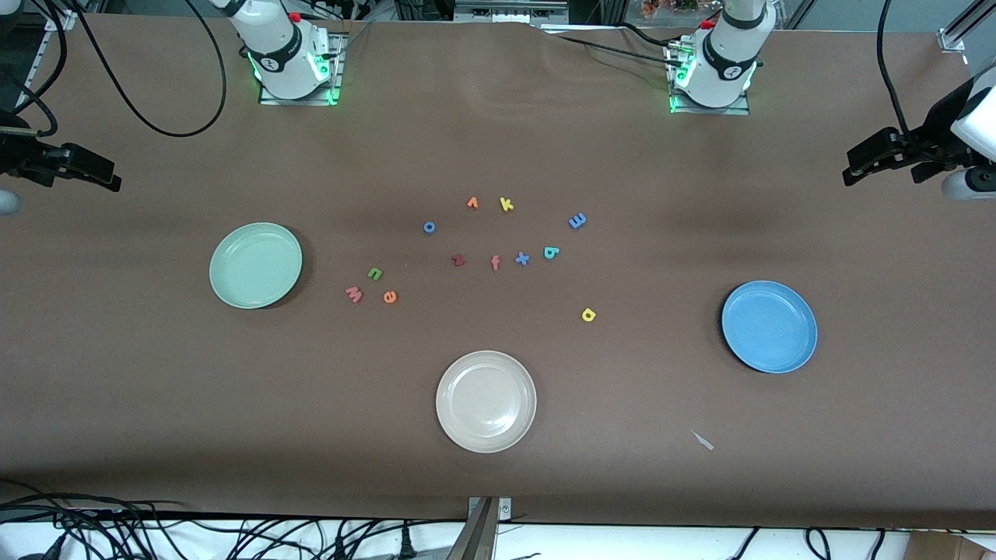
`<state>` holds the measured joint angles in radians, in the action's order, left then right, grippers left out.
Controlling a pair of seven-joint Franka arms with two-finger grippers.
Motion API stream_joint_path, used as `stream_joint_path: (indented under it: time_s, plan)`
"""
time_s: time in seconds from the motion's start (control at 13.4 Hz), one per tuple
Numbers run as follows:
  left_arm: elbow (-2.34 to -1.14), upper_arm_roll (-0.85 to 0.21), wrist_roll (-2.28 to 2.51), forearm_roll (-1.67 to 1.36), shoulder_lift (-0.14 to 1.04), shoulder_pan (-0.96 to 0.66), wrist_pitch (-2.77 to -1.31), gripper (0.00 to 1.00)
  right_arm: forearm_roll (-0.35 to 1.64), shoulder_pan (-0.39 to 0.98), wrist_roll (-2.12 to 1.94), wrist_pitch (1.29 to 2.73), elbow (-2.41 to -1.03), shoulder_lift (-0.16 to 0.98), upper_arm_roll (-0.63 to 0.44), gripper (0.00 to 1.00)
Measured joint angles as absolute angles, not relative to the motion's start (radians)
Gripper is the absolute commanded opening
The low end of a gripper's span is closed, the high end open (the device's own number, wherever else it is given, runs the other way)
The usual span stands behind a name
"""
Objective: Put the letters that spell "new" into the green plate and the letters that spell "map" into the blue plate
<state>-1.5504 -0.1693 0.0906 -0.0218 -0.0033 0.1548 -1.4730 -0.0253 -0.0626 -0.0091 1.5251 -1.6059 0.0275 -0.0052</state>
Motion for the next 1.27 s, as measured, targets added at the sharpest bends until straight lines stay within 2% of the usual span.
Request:
stream_joint_path:
  time_s: [1.27]
  plan:
    - [-1.551,-0.169,0.091,-0.022,-0.003,0.155,-1.472,1.00,-0.025,-0.063,-0.009,1.554,-1.606,0.027,-0.008,1.00]
